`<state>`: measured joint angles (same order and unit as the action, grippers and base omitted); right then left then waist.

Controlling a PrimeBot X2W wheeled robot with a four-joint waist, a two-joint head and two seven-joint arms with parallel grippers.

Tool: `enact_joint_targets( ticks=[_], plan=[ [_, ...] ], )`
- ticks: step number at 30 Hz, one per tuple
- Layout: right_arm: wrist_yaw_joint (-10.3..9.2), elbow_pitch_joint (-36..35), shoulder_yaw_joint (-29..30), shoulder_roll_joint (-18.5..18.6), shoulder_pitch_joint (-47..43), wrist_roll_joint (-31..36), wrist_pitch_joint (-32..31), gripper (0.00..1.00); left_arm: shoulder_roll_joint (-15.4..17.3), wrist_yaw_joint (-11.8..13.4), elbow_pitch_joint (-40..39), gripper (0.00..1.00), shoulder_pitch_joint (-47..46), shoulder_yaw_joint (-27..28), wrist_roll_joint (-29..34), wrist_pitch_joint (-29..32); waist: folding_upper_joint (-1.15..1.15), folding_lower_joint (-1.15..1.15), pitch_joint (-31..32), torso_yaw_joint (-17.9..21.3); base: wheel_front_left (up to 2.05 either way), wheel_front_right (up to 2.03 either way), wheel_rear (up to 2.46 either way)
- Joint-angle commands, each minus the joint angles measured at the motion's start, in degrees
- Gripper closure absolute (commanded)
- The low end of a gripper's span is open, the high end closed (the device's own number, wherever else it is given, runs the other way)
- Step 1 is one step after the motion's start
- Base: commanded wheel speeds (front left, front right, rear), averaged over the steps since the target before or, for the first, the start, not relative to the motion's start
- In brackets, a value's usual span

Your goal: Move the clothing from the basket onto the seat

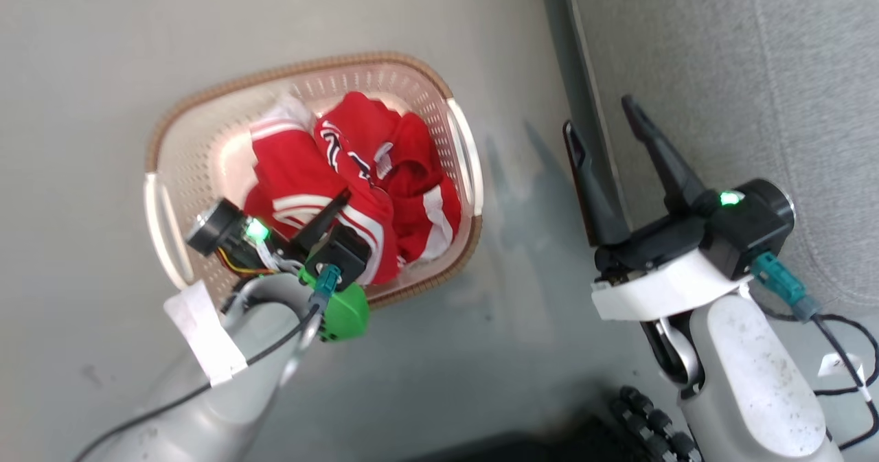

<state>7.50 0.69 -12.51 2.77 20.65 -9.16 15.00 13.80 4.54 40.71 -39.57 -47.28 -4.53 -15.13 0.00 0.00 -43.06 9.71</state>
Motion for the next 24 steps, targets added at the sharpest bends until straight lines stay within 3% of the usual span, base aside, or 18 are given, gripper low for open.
enact_joint_targets(
  ticks=[1, 8, 24],
  plan=[
    [-0.02, 0.43, 0.03, 0.20, -1.44, 0.39, 0.28, 0.00, -0.75, 0.33, -1.53, 1.00, 1.77, 0.90, -1.19, -0.03, 0.00, 0.00, 7.63, -2.79, 0.00, 0.00, 0.00],
    [-0.02, 2.10, -0.07, 0.20, -5.65, 0.15, 0.27, 0.00, -2.63, 0.72, -9.93, 1.00, 10.25, 7.03, -4.59, -0.02, 0.00, 0.00, 16.40, -4.21, 0.00, 0.00, 0.00],
    [-0.02, 6.05, -1.65, 0.21, -17.73, -0.21, 0.28, 0.00, -8.35, -4.11, -18.23, 1.00, 25.00, 21.02, -4.67, -0.03, 0.00, 0.00, 35.78, -5.28, 0.00, 0.00, 0.00]
  ],
)
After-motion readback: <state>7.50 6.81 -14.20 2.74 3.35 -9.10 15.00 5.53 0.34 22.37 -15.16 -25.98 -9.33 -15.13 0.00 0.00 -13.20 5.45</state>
